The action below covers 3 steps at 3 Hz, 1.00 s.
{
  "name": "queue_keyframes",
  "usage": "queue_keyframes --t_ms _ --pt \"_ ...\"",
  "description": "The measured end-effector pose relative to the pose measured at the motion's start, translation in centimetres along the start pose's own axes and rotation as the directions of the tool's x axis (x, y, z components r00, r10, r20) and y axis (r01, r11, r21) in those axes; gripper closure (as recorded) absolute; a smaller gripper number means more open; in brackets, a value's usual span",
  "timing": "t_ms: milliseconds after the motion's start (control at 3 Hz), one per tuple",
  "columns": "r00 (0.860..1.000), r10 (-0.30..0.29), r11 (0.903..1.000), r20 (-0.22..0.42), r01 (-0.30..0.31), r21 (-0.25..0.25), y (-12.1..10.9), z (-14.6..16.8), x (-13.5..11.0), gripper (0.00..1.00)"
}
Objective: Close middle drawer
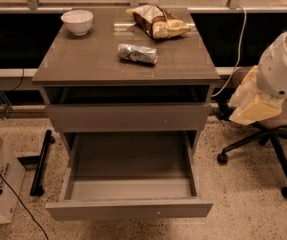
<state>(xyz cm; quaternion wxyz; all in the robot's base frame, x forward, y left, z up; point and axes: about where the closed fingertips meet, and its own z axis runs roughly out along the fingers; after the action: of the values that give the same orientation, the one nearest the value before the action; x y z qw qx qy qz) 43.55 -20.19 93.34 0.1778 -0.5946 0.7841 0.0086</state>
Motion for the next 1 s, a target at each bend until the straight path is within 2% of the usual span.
queue_keyframes --t_ms 333,667,1000 --pt "0.999 0.017 0.9994 0.031 -0.016 -0.031 2.1 3.4 -0.4 0.85" --pt "0.998 0.051 0.9965 0.042 -0.048 -0.069 4.9 8.8 -0.1 1.00" --pt "0.998 0.051 0.9965 0.042 -0.048 -0.069 4.9 8.8 -0.1 1.00"
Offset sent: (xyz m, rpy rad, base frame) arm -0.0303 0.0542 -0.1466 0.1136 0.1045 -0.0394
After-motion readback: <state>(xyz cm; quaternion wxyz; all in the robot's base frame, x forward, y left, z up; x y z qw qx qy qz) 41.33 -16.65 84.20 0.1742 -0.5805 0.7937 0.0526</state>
